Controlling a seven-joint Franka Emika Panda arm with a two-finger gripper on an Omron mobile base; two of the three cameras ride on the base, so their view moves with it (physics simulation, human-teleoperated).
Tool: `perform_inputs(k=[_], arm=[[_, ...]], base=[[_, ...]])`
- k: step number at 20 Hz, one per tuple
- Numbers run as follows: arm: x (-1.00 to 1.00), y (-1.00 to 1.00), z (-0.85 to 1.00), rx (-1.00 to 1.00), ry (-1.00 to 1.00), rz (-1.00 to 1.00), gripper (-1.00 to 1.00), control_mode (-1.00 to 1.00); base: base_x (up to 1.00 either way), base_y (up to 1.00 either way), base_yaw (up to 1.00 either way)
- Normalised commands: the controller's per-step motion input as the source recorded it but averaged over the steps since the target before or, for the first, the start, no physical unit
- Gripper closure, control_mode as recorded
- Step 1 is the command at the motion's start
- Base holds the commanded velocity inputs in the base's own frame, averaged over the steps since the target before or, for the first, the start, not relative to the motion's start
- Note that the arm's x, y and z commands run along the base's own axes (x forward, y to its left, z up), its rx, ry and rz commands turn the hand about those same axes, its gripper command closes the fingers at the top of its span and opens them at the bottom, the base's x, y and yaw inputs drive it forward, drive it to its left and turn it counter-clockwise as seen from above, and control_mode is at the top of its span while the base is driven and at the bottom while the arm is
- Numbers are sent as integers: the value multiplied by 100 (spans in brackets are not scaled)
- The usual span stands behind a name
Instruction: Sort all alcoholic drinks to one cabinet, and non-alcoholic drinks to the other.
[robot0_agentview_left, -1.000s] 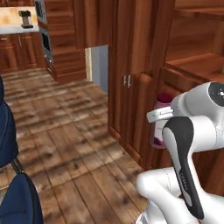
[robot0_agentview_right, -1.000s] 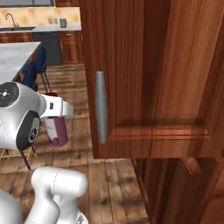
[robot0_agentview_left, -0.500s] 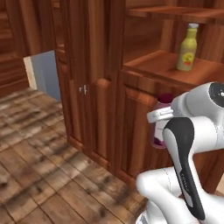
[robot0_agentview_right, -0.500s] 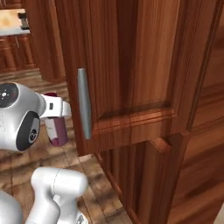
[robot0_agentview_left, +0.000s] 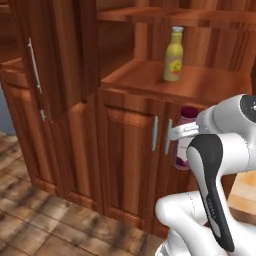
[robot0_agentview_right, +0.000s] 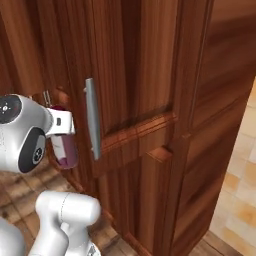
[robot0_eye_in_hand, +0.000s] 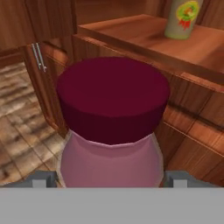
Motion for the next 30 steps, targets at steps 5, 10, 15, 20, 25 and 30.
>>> perform_inputs(k=[5, 10, 15, 20, 25, 30], arm=[[0, 0, 0, 0, 0, 0, 100, 100], [0, 0, 0, 0, 0, 0, 100, 100], [0, 0, 0, 0, 0, 0, 100, 100], [0, 0, 0, 0, 0, 0, 100, 100], [0, 0, 0, 0, 0, 0, 100, 100], [0, 0, 0, 0, 0, 0, 100, 100]], base=[[16, 32, -46], [11, 28, -43], [12, 49, -38], [18, 72, -29], [10, 19, -23], [47, -10, -20]])
